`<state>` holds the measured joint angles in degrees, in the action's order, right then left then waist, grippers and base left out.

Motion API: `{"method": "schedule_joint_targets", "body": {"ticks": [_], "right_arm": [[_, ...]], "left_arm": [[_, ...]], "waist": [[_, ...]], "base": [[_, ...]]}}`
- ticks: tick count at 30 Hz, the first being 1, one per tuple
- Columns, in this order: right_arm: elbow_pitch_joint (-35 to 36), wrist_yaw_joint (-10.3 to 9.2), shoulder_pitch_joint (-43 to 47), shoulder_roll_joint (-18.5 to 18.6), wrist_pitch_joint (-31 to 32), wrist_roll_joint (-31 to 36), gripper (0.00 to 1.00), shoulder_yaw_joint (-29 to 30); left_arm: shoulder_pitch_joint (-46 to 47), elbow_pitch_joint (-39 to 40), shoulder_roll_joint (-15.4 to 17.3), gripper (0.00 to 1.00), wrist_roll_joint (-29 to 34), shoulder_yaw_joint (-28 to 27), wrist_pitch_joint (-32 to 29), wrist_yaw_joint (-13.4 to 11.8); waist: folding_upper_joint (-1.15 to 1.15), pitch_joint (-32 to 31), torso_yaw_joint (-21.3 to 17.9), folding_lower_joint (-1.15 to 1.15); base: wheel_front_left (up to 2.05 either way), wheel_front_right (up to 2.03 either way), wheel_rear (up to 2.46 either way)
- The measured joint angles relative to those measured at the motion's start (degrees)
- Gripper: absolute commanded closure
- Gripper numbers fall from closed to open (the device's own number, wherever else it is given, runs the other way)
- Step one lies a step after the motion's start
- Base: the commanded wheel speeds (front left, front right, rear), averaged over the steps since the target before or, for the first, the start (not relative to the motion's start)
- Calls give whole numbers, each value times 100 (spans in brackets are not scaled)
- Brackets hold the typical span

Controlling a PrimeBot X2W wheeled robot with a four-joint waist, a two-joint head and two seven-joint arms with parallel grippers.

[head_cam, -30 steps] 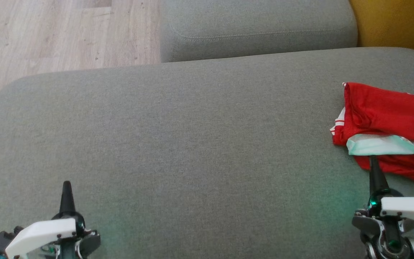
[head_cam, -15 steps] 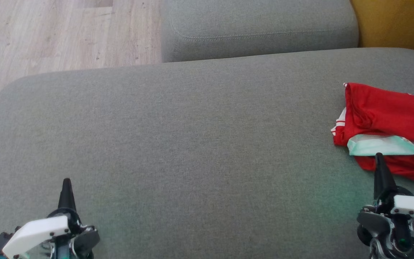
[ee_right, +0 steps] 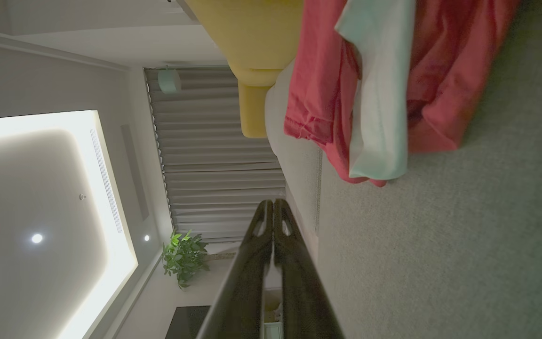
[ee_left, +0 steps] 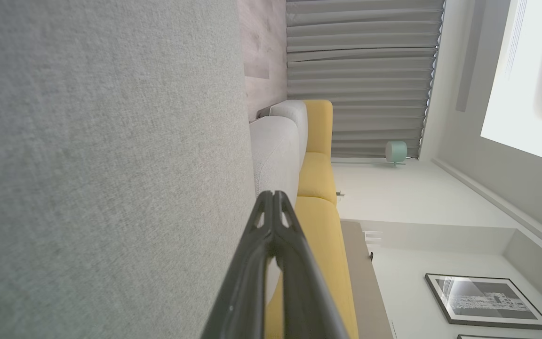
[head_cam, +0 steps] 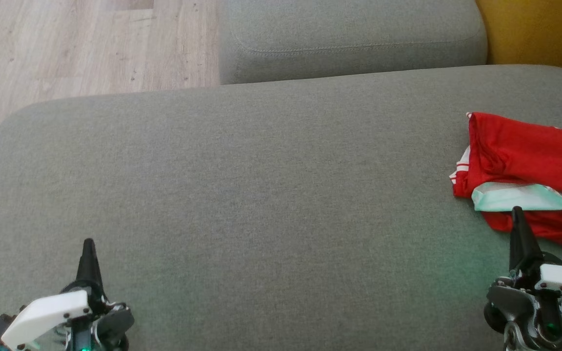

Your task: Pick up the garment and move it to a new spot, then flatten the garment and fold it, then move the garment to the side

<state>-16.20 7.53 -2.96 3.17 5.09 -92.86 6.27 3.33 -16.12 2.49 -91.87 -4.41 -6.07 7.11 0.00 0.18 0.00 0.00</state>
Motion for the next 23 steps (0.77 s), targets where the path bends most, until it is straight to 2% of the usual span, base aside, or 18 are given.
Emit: {"method": "schedule_joint_targets", "body": {"ticks": [23], "right_arm": [[0, 0, -1, -7, 43, 0, 100, 33]], "left_arm": [[0, 0, 0, 100, 0, -3, 0, 1]], "waist": [[0, 0, 0, 0]], "base": [[0, 0, 0]]}}
